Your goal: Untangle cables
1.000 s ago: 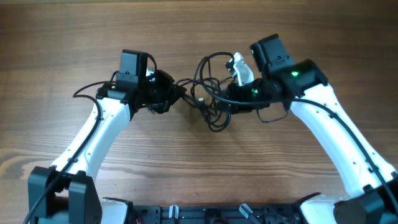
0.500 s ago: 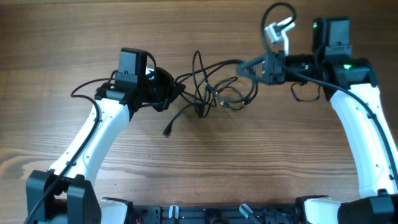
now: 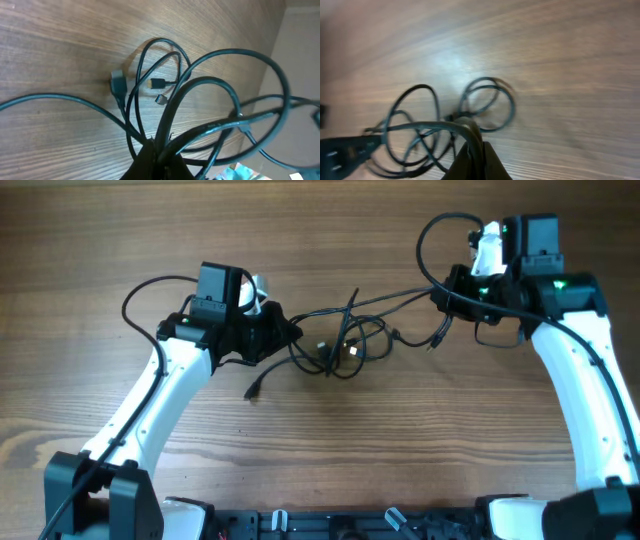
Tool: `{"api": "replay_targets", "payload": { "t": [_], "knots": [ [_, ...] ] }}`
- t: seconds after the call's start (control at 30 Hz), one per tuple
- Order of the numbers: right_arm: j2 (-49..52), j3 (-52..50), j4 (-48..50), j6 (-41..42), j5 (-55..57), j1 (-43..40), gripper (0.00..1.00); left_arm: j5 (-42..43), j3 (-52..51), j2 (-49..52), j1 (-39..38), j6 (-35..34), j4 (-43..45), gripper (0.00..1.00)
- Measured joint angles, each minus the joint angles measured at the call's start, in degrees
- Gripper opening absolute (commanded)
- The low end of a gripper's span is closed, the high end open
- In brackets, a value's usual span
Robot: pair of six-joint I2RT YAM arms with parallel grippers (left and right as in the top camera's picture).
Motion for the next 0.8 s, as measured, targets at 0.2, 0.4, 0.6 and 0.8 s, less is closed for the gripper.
{"api": "replay_targets", "payload": {
  "t": [0.2,0.4,0.6,0.8],
  "knots": [
    [4.98,0.0,-0.87,-0.46,2.23,-0.02,0.05,-0.5,-0.7,-4.28,0.0,1.36,2.71,0.04],
    [5.51,0.02,-0.33,-1.22,0.39,0.09,0.15,2.14,-0.98,-18.16,-0.17,5.75,5.6,0.04],
    [5.55,0.04,-0.37,-3.32,2.27,-1.36,0.4,2.38,-1.07,-25.7,0.55,7.23,3.3,0.04],
    [5.6,0.04,-0.57,-2.69,3.87,-1.75,0.83,1.7,-1.07,-22.75,0.72,7.3,0.48,0.04]
  ]
}}
